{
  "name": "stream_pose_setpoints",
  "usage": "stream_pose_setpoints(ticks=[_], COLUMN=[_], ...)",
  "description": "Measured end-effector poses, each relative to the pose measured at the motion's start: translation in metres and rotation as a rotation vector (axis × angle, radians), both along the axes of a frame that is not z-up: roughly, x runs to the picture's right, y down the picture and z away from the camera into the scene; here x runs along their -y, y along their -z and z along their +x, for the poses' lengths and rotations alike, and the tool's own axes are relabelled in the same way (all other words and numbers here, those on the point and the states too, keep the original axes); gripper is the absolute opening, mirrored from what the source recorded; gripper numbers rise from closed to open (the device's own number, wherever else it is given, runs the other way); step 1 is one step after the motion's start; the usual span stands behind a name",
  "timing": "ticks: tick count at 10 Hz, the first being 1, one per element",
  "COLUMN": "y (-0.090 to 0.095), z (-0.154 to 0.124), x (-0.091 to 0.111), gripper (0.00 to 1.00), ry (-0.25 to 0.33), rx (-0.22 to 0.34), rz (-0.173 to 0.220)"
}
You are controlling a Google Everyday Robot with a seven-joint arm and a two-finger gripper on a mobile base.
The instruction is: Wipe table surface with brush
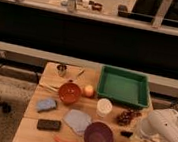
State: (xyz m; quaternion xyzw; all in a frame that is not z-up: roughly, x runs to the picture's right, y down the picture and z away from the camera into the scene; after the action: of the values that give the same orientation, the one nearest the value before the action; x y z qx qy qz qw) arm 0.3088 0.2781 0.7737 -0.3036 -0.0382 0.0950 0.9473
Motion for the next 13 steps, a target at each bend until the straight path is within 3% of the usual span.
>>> stream_pose_setpoints(ticks=[6, 13], y=[0.010, 0.051], z=[-0.001, -0.005], x=[0.009, 0.048], gripper=[0.00, 0.00], ry=[0.008, -0.010], rx=[0.003, 0.055], rz=[0.063, 0.260])
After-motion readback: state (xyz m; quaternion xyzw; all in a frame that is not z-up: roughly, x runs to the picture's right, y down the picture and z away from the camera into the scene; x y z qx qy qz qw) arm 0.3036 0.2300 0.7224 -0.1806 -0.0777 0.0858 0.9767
